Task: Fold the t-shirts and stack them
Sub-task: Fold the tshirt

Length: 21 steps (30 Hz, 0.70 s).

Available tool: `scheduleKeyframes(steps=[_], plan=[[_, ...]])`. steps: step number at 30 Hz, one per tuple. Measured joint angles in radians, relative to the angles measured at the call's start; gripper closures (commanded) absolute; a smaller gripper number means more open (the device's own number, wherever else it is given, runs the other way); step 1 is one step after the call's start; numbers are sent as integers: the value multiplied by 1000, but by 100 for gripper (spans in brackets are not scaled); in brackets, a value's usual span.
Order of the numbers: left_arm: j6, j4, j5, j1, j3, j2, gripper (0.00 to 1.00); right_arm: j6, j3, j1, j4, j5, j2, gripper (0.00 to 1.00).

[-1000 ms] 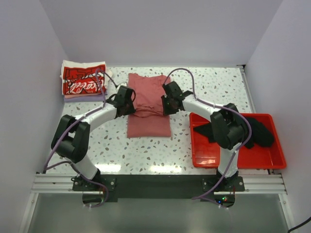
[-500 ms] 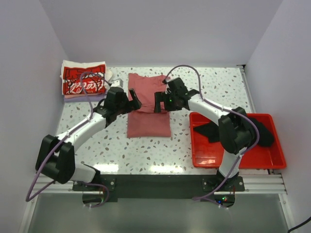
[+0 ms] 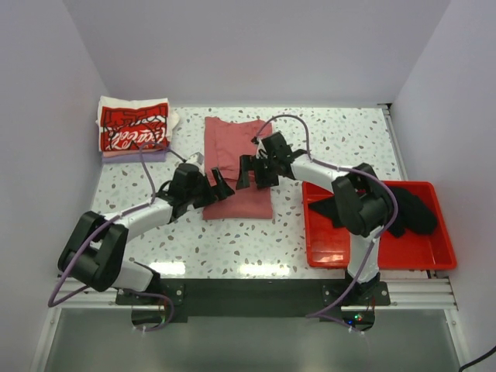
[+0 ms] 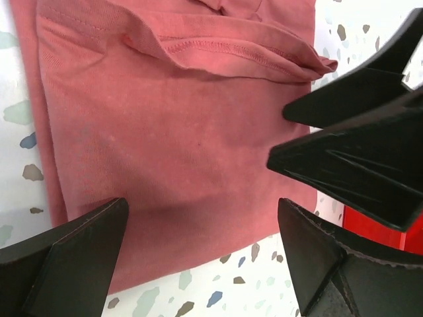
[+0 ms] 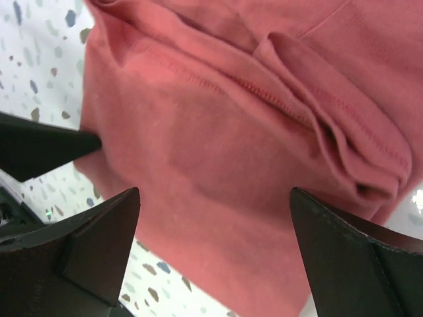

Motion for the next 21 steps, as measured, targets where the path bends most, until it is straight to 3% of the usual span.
scheduleKeyframes(steps=[7,21], plan=[[2,31,2,0,-28,53,0,18,68,0,22,11,93,1],[21,63,-7,0,-44,55,0,4,189,2,176,260,199,1]])
